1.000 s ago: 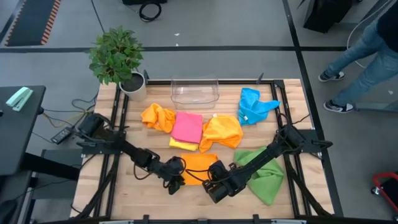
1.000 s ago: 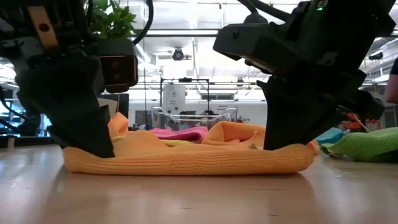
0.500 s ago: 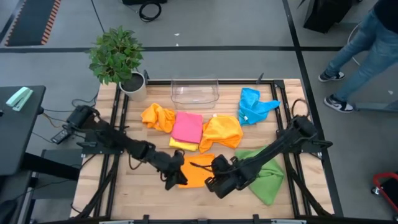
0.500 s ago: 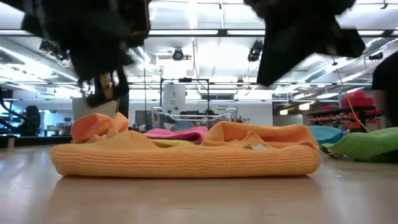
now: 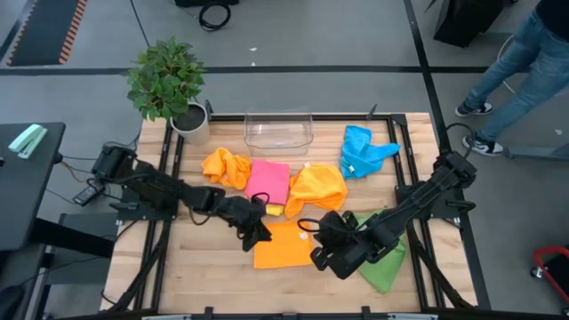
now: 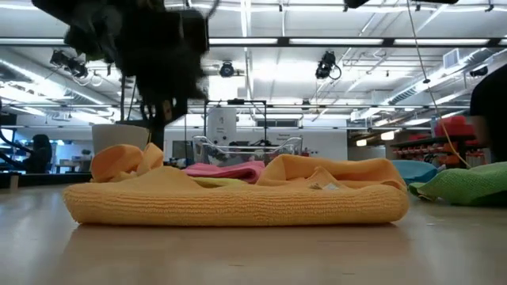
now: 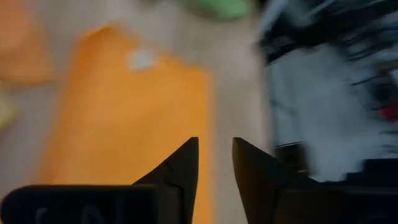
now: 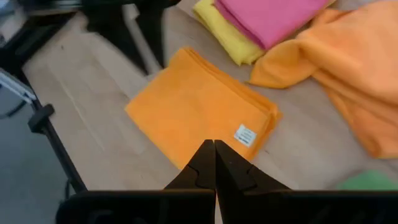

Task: Fold microfiber towels
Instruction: Stack the bottom folded orange microfiber cloth on top of the pink microfiber cloth

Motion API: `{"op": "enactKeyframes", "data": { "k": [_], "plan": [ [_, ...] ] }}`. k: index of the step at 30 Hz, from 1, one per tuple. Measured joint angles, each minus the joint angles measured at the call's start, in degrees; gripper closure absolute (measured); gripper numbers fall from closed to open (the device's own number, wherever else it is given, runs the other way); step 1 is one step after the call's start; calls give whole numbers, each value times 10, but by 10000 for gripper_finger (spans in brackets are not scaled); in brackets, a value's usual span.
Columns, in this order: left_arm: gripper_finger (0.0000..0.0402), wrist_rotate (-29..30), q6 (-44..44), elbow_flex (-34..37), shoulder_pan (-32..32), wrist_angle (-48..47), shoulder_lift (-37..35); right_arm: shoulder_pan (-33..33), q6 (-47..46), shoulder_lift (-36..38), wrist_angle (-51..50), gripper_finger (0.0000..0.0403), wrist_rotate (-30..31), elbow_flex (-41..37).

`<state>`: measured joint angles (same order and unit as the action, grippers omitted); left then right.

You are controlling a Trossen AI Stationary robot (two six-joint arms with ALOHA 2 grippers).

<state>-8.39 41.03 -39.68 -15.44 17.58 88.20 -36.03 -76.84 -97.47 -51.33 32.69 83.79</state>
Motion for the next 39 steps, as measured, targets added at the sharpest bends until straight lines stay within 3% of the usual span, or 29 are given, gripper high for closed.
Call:
{"op": "enactKeyframes", "data": {
  "k": [5, 13, 15, 24, 39],
  "plan": [
    [233, -10, -30, -33, 19, -36, 8, -9, 16, 4, -71, 399, 7, 0],
    [144, 8, -255, -190, 49, -343, 45, 14, -34, 4, -157, 399, 16, 0],
    [137, 10, -274, -205, 58, -351, 67, 25, -46, 4, -158, 399, 15, 0],
    [151, 10, -293, -205, 79, -344, 133, 65, -49, 3, -164, 399, -1, 0],
    [182, 9, -263, -207, 72, -299, 202, 98, 64, 3, -187, 399, -2, 0]
  ]
}}
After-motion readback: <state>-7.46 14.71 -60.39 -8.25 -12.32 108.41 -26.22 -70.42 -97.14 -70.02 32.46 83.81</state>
